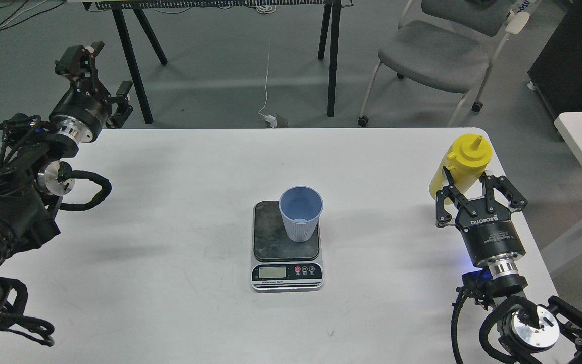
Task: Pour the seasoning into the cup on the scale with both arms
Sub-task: 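Turn the bottle upright and carry it back toward its spot, then lower the yellow bottle onto the table and open the right gripper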
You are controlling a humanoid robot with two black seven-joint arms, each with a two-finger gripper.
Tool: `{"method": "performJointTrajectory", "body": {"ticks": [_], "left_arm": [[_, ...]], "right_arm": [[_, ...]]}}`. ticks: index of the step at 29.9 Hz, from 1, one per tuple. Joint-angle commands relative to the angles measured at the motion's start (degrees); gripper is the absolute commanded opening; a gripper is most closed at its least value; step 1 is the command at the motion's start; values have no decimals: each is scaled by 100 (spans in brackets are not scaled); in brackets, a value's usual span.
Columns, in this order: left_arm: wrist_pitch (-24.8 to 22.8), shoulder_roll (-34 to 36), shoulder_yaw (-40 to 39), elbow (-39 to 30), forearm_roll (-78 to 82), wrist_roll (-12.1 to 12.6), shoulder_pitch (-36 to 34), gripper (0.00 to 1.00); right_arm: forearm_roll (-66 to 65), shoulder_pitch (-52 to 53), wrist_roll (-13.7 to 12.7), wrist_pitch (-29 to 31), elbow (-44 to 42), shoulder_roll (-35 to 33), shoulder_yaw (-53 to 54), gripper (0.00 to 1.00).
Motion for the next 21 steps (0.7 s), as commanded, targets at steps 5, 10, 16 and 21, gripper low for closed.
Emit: {"method": "performJointTrajectory", "body": {"ticks": [5, 10, 16, 21], "left_arm": [[0, 38, 13, 1, 9, 0, 9, 94], [0, 38, 4, 1, 1, 0, 9, 94], [0, 47, 13, 1, 9, 0, 18, 94], [0, 38, 13, 1, 9, 0, 18, 94]], "right_arm": [[-5, 16, -1, 0, -632, 608, 33, 53], [-14, -1, -1, 0, -1019, 925, 15, 53], [-14, -19, -1, 0, -1108, 943, -46, 56], [-84, -36, -1, 0, -1116, 943, -81, 73]]}}
